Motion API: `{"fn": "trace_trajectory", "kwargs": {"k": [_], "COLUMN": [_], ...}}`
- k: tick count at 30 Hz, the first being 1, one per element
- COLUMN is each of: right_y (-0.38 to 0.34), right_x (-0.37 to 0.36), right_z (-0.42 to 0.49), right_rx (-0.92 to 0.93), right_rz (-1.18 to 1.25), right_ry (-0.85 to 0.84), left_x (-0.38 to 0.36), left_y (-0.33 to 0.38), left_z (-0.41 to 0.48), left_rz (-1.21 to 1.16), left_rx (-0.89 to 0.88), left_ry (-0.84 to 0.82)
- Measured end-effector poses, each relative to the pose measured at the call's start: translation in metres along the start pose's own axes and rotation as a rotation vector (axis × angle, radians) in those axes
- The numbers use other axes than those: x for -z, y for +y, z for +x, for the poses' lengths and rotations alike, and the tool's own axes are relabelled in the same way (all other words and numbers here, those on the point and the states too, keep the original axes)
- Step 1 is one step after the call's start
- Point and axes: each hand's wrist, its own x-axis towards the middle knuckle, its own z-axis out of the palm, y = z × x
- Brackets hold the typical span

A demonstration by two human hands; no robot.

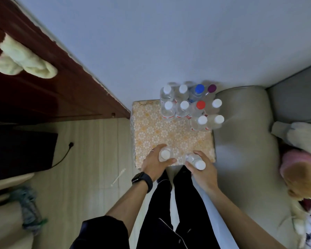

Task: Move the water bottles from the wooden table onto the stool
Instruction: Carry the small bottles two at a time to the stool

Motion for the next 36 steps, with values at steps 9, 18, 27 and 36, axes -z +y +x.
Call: {"fn": "trace_trajectory", "kwargs": {"k": [9,18,27,36], "right_y": [0.001,-0.01,-0.016,-0.048], "right_x": [-0.004,0.02,0.015,0.02], "right_z": [0.034,0.039,0.04,0.065], "right_rx": [0.104,0.212,0.303,0.433], "right_rz": [-0.139,-0.802,-0.65,-0.529], "right_ry": [-0.124,-0.241,-0.163,-0.003], "left_x": [-0.019,-0.021,-0.018,0.003], "left_y": [-0.011,-0.007,0.012,0.048], "left_z": [0.024,0.017,0.031,0.062], "left_rz": [0.043,0.274,0.439,0.467], "left_rx": [0.027,-0.088,-0.12,-0.236], "left_ry": [0.074,0.136,0.075,0.096]}}
